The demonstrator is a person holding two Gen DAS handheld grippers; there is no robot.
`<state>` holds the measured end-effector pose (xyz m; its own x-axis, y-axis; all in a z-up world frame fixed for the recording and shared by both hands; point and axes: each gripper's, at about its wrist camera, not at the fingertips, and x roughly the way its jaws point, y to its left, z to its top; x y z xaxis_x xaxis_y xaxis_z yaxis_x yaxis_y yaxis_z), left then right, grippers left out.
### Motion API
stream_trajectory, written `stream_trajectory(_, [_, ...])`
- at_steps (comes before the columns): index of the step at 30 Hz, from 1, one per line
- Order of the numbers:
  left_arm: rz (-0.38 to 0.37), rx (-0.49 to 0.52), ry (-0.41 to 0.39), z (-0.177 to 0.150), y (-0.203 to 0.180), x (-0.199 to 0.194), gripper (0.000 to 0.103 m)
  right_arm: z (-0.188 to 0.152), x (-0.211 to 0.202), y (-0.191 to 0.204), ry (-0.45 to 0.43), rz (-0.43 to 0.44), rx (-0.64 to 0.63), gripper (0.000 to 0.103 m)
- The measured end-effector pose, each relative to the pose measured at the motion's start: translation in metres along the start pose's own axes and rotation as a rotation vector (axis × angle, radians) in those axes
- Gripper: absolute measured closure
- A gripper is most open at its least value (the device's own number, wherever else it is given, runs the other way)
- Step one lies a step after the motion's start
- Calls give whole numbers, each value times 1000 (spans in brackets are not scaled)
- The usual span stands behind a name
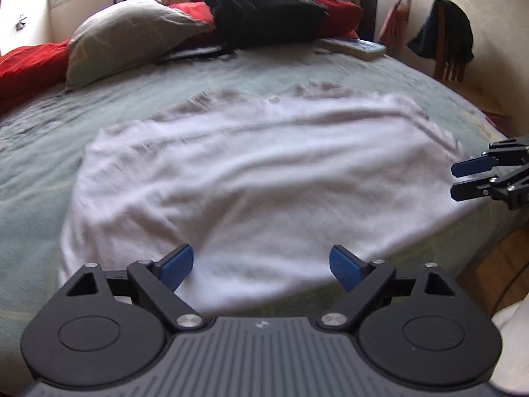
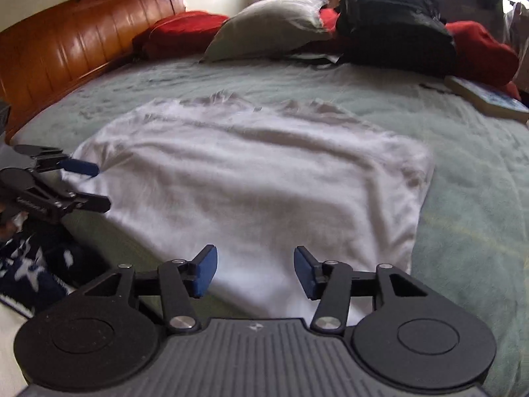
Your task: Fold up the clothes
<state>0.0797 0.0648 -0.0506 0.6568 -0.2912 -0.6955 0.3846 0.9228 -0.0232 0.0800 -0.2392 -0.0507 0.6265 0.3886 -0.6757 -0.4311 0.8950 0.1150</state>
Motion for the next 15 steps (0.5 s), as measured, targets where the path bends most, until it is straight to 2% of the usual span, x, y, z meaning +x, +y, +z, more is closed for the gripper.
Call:
stream_trajectory(4, [-24,-33,-54,28,15,6,11,29,11,1,-83,-28,-11,36])
stream_trajectory(6, [-19,-61,-45,37,24,20,11,32,25,-2,-69,-43,-3,35])
stream_trajectory(9, [51,-109,8,35,36,43,11,36,46,-6,-45,-66,9,35])
stream_trajectory(11, [51,-135,6,23,44,42,11,39,61,-9,-29,-81,17,32])
stream_trajectory(13, [50,-153,10,18,52,35,11,30,57,-15,-40,-71,33,27])
stream_trajectory(15, [50,-179,8,25,61,31,11,31,51,-19,-48,-67,73,26])
